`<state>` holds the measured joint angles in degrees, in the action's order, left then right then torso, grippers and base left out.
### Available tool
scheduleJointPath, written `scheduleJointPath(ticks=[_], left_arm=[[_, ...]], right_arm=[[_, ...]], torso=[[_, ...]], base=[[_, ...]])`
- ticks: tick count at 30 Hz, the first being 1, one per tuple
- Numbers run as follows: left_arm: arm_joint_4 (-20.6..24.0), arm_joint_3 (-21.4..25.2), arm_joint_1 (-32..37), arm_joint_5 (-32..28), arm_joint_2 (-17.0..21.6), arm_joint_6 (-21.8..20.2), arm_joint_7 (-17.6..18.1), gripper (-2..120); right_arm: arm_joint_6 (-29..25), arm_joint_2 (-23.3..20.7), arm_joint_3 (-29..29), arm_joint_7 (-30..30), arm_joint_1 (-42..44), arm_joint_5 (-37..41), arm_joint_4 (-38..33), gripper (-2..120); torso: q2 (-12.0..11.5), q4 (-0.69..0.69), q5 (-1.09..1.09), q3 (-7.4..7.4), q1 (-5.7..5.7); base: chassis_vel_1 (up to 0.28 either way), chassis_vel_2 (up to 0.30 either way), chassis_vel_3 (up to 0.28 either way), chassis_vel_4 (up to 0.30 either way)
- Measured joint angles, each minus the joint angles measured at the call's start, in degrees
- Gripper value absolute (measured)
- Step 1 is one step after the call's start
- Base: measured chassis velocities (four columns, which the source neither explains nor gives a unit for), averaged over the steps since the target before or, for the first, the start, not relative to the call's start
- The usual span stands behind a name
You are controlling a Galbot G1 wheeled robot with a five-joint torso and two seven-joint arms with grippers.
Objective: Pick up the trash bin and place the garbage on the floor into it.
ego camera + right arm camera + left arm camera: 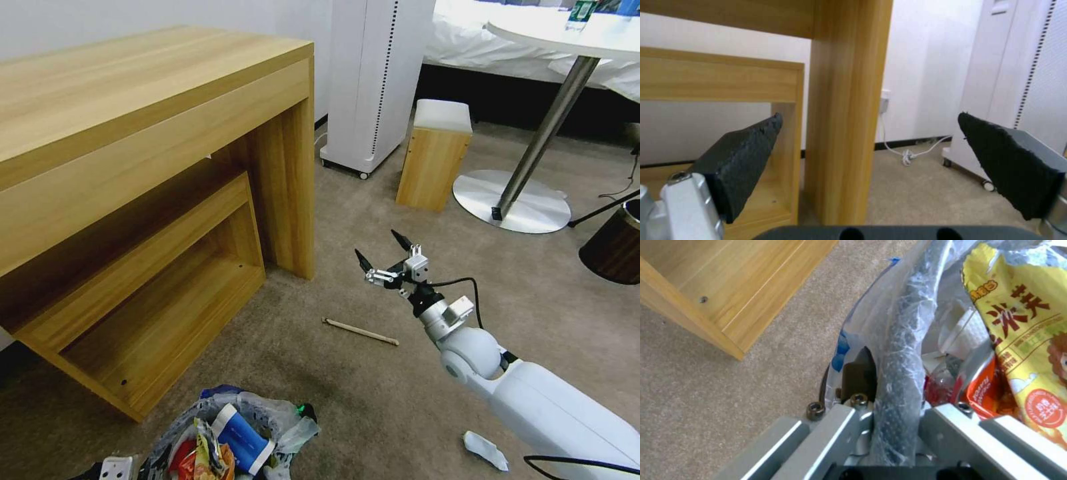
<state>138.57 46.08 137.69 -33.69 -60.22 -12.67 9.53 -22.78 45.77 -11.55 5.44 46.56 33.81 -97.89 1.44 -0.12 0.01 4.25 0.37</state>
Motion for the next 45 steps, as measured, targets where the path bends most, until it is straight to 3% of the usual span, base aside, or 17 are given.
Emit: scheduleJointPath(ticks=[18,45], left_arm=[[-1.4,-0.5,-0.6,-0.8,0.8,0.1,0.5,0],[-1.8,-0.4,-0.9,1.5,0.4,0.1,-0.6,0]], right_arm=[[-3.6,2.3,-3.5,-0.7,-1.5,-0.7,3.0,100],[-3.8,1.9,-5.0,1.3,-2.7,-0.7,2.4,100]], torso=[[0.0,0.0,-0.01,0.01,0.01],[0.0,0.0,0.0,0.0,0.0]], base=[[-0.035,0.031,0.031,-0.036],[0.0,0.0,0.0,0.0]])
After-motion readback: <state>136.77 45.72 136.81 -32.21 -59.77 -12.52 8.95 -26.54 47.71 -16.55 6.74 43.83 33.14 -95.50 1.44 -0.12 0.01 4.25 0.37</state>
